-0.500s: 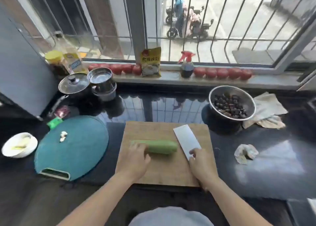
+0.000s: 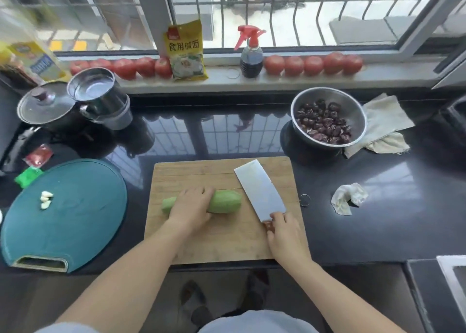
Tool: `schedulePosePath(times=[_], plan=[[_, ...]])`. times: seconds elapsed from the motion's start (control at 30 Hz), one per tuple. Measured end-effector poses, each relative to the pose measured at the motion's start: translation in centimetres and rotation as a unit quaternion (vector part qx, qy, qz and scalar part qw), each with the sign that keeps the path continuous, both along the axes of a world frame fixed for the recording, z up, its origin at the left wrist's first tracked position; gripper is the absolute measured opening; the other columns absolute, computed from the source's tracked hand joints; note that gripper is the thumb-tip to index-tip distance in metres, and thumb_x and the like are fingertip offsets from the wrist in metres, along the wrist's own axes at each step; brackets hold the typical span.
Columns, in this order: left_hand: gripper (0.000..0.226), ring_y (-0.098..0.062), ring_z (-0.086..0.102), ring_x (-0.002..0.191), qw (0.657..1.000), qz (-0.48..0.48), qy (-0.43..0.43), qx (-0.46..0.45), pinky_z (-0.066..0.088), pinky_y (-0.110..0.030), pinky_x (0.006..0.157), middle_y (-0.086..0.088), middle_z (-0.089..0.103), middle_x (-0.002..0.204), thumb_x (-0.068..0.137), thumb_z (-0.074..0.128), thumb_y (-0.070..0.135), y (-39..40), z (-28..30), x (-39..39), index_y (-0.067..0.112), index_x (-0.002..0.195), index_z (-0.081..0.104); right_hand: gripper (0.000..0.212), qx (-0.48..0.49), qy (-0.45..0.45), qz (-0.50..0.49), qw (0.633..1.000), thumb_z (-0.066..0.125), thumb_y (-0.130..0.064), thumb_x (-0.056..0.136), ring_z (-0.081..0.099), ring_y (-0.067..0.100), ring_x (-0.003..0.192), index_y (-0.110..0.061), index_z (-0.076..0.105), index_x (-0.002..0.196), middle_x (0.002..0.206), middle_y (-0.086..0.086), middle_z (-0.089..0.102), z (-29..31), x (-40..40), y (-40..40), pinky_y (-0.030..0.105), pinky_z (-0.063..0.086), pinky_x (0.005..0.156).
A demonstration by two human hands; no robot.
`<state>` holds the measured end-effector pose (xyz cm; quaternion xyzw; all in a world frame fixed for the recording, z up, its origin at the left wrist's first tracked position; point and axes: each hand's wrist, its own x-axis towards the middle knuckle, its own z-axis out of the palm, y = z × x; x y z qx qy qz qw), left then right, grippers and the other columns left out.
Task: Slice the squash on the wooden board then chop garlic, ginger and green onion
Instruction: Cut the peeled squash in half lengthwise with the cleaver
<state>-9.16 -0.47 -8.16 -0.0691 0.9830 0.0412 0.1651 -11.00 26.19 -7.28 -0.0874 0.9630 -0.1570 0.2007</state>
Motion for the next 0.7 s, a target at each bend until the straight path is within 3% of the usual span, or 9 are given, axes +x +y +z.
schedulePosePath(times=[0.07, 0.13, 0.2, 0.3, 0.37, 0.43, 0.53, 0.63, 0.7], plan=[[0.057, -0.024, 0.059, 0.105, 0.992, 0.07, 0.024, 0.104, 0.048, -0.04, 0.087, 0.001, 0.064, 0.114, 0.079, 0.068, 0.043, -0.7, 0.7, 0.8, 0.03, 0.133, 0.053, 0.034, 0.0, -0.003, 0.002, 1.0, 0.054, -0.03, 0.094, 0.049, 0.021, 0.109, -0.025, 0.051, 0.127, 0.122, 0.0, 0.053, -0.3, -0.1, 0.1, 0.034, 0.046, 0.085], [0.046, -0.007, 0.065, 0.095, 0.937, 0.21, 0.05, 0.276, 0.054, -0.036, 0.077, 0.014, 0.069, 0.102, 0.073, 0.073, 0.048, -1.9, 2.1, 2.6, 0.042, 0.115, 0.058, 0.035, -0.002, -0.009, 0.008, 1.0, 0.059, -0.033, 0.092, 0.05, 0.019, 0.104, -0.027, 0.049, 0.125, 0.118, -0.001, 0.054, -0.4, -0.4, 0.0, 0.03, 0.042, 0.076], [0.052, 0.0, 0.068, 0.089, 0.842, 0.353, 0.078, 0.401, 0.056, -0.033, 0.074, 0.02, 0.072, 0.098, 0.067, 0.076, 0.061, -2.8, 3.9, 5.0, 0.043, 0.113, 0.06, 0.035, -0.011, -0.017, 0.011, 1.0, 0.061, -0.029, 0.09, 0.051, 0.019, 0.098, -0.025, 0.046, 0.122, 0.113, 0.0, 0.054, -0.6, -0.7, -0.2, 0.03, 0.04, 0.071], [0.061, -0.021, 0.072, 0.077, 0.644, 0.531, 0.126, 0.537, 0.06, -0.045, 0.069, 0.0, 0.075, 0.088, 0.068, 0.077, 0.062, -3.7, 4.7, 8.5, 0.026, 0.117, 0.065, 0.041, -0.038, -0.033, 0.003, 0.999, 0.053, -0.016, 0.09, 0.05, 0.023, 0.097, -0.021, 0.043, 0.129, 0.109, 0.005, 0.054, -1.0, -0.6, -1.1, 0.037, 0.047, 0.08], [0.049, -0.023, 0.072, 0.075, 0.573, 0.573, 0.157, 0.564, 0.059, -0.042, 0.065, -0.003, 0.077, 0.089, 0.08, 0.075, 0.054, -3.9, 4.8, 10.1, 0.024, 0.117, 0.067, 0.048, -0.05, -0.029, -0.015, 0.998, 0.048, -0.011, 0.09, 0.046, 0.024, 0.098, -0.021, 0.04, 0.136, 0.107, 0.006, 0.051, -1.2, -0.2, -2.1, 0.038, 0.047, 0.08], [0.045, -0.027, 0.073, 0.091, 0.598, 0.581, 0.173, 0.525, 0.06, -0.047, 0.078, -0.007, 0.076, 0.104, 0.084, 0.074, 0.051, -4.2, 4.3, 10.7, 0.023, 0.117, 0.064, 0.047, -0.074, -0.016, -0.043, 0.996, 0.045, -0.007, 0.087, 0.042, 0.023, 0.093, -0.023, 0.042, 0.131, 0.104, 0.003, 0.048, -1.1, 0.0, -3.0, 0.038, 0.045, 0.075], [0.038, -0.019, 0.068, 0.096, 0.737, 0.526, 0.166, 0.39, 0.053, -0.036, 0.071, 0.004, 0.069, 0.105, 0.082, 0.079, 0.051, -5.6, 3.6, 9.7, 0.033, 0.108, 0.057, 0.055, -0.099, -0.004, -0.053, 0.994, 0.047, -0.009, 0.082, 0.041, 0.021, 0.091, -0.029, 0.039, 0.132, 0.106, 0.0, 0.048, -0.9, -0.3, -4.2, 0.037, 0.043, 0.072], [0.049, -0.011, 0.06, 0.091, 0.896, 0.36, 0.112, 0.234, 0.051, -0.037, 0.072, 0.017, 0.056, 0.105, 0.077, 0.075, 0.058, -6.8, 3.3, 7.4, 0.041, 0.116, 0.048, 0.064, -0.112, 0.002, -0.071, 0.991, 0.054, -0.014, 0.077, 0.049, 0.024, 0.094, -0.032, 0.037, 0.137, 0.107, -0.002, 0.05, -0.3, -0.8, -5.4, 0.037, 0.043, 0.078], [0.05, -0.018, 0.059, 0.093, 0.962, 0.229, 0.076, 0.13, 0.051, -0.04, 0.07, 0.013, 0.052, 0.11, 0.08, 0.066, 0.057, -6.6, 2.9, 5.9, 0.04, 0.121, 0.045, 0.061, -0.125, -0.003, -0.092, 0.988, 0.054, -0.02, 0.081, 0.049, 0.019, 0.096, -0.036, 0.037, 0.137, 0.108, -0.009, 0.048, 0.1, -0.7, -6.0, 0.034, 0.041, 0.08]])
